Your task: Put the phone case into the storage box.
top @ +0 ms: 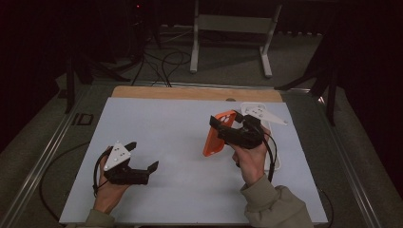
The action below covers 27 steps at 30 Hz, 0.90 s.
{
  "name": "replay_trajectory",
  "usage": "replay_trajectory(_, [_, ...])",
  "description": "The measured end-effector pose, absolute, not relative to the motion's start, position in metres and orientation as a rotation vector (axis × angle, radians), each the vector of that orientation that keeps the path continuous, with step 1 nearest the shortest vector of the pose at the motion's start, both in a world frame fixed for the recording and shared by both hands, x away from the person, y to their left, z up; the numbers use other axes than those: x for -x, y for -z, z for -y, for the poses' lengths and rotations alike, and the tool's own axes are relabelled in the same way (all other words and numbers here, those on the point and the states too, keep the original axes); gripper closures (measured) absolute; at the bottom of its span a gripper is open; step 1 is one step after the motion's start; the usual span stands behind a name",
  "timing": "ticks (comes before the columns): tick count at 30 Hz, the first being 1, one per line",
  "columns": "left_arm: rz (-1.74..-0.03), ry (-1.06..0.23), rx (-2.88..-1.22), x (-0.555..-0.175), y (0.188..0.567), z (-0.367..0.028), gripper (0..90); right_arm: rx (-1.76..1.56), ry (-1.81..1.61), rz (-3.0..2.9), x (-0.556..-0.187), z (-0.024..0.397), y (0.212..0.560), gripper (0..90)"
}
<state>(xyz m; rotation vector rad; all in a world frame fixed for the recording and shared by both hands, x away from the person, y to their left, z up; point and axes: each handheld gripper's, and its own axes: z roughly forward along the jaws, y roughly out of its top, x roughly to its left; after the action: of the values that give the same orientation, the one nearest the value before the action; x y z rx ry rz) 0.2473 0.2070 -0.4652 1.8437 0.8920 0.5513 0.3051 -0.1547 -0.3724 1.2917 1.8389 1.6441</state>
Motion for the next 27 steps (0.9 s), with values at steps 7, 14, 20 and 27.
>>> replay_trajectory(7, [-0.907, -0.587, -1.802, -0.234, 0.484, -0.222, 0.3, -1.292, -1.632, -1.833, -0.307, 0.157, 0.37, 15.8])
replay_trajectory(14, [-0.906, -0.608, -1.752, -0.226, 0.493, -0.23, 0.3, -1.296, -1.618, -1.829, -0.308, 0.16, 0.369, 15.8])
replay_trajectory(20, [-0.952, -0.624, -1.733, -0.223, 0.5, -0.236, 0.3, -1.299, -1.604, -1.824, -0.31, 0.161, 0.367, 15.8])
replay_trajectory(27, [-0.966, -0.642, -1.749, -0.222, 0.504, -0.235, 0.3, -1.291, -1.589, -1.823, -0.312, 0.162, 0.363, 15.8])
